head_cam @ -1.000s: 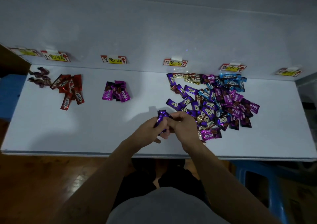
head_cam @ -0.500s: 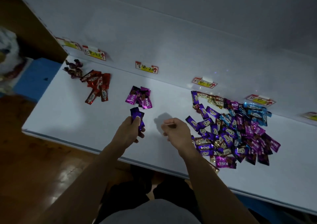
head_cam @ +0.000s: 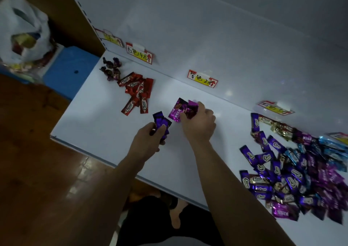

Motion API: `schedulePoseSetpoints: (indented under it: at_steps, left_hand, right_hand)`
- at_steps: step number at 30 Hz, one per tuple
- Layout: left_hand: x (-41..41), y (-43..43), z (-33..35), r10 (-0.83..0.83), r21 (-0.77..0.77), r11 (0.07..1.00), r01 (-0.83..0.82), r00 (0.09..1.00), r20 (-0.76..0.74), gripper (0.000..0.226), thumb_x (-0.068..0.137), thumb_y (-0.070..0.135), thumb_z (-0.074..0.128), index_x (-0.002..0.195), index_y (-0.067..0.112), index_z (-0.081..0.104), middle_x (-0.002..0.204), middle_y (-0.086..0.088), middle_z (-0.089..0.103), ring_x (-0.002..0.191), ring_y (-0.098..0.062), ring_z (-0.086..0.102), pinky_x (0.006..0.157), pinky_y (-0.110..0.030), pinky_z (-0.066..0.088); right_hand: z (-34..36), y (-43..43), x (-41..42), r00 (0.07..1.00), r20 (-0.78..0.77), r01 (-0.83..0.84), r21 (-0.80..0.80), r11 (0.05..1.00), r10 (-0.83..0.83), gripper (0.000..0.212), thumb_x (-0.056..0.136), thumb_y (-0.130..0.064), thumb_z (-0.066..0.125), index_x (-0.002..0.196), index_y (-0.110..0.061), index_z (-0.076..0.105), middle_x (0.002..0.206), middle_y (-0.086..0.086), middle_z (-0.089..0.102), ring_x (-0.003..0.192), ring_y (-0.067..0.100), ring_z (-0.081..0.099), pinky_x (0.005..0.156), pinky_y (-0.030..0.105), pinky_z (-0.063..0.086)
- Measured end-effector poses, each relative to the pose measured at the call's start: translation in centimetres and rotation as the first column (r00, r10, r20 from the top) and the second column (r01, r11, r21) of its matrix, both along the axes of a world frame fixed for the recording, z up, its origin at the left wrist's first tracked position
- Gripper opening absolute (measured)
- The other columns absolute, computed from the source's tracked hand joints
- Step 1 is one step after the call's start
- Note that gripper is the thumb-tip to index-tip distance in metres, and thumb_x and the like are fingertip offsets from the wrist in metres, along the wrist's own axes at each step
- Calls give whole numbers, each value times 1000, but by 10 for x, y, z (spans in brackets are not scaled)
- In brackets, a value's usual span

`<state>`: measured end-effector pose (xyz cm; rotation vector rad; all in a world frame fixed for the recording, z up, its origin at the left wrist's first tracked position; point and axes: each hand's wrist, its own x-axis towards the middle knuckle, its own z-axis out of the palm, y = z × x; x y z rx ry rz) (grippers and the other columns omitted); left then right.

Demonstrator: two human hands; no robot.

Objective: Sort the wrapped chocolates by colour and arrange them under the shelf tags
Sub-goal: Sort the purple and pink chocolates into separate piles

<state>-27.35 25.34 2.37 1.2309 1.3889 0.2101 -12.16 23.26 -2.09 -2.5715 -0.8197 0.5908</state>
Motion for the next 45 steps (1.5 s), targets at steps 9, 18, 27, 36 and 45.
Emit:
schedulePoseSetpoints:
  at_steps: [9,18,27,36,45]
  left_hand:
    - [-3,20,-24,-5,-1,1000,5,996,-86,19,95,33,56,92,16,65,83,-4,70,80,-20,68,68,-31,54]
    - [56,22,-47,-303,226,894,387,894,-330,35,89,46,61,69,18,57,59,1,56,55,-15,52,50,-27,34]
    - [107,42,-70,-349,387,780,492,855,-383,36,86,44,62,108,16,61,100,-3,60,88,-21,57,69,-27,39]
    - [85,-7,-42,-398,581,517,629,777,-487,47,81,30,72,119,5,61,121,-18,59,111,-36,50,83,-46,48]
    - [150,-102,-31,-590,273,587,762,634,-500,76,87,58,55,149,28,22,145,-14,32,132,-31,32,97,-45,43]
  right_hand:
    - [-21,5,-16,879,143,-447,-85,890,455,39,91,-32,59,130,-31,58,153,11,32,142,32,23,111,44,24]
    - [-17,-103,56,974,174,-117,-163,980,145,38,82,-24,69,120,-30,66,141,10,48,128,33,42,99,49,37]
    - [-20,-114,46,974,212,-85,-1,996,83,57,74,-25,77,128,-22,60,142,20,45,134,42,37,106,59,31]
    - [16,-166,60,997,77,11,-121,993,-2,58,90,-39,61,143,-28,42,155,8,28,144,28,20,117,47,13]
    - [31,-239,80,995,-71,60,-95,994,-67,58,89,-37,64,141,-21,45,145,5,44,133,25,38,108,42,36]
